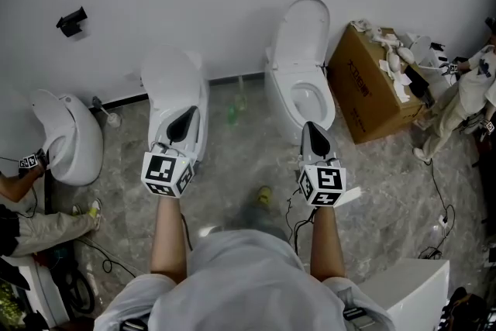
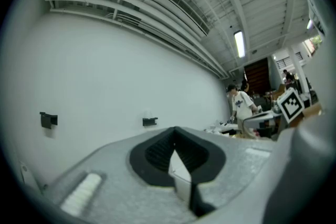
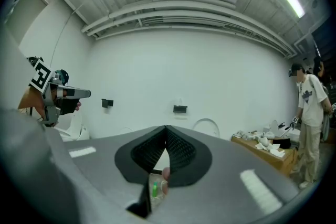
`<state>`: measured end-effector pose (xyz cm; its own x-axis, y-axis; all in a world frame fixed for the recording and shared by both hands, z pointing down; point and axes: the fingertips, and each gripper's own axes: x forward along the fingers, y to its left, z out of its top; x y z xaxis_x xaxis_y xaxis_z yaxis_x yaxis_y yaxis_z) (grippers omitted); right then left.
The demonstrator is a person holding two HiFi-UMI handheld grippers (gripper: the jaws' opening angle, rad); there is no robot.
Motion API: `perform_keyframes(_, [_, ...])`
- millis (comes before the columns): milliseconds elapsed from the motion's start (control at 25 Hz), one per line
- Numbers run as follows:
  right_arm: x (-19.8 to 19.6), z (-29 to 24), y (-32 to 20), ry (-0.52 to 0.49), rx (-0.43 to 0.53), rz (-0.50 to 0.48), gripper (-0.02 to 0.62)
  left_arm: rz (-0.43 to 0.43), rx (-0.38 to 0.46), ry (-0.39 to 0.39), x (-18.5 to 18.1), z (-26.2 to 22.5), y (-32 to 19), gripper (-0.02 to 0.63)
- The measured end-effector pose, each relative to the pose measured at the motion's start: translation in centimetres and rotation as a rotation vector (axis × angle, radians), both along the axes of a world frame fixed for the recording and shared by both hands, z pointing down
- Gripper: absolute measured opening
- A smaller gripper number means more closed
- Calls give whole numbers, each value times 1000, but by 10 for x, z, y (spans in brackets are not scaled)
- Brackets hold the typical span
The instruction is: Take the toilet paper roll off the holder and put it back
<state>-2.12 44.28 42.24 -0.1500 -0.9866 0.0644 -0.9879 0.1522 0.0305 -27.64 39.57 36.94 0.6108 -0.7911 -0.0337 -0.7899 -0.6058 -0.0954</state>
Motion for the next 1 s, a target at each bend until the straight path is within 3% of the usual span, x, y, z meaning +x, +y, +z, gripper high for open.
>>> perform_keyframes(560, [50,16,-129,-3,-22,-17,3,-27,-41,-7,48,19,-122,0])
perform_keyframes(1000, [123,12,-241,-25,-28,-35,2,-64,-45,-28,111,11,-226,0])
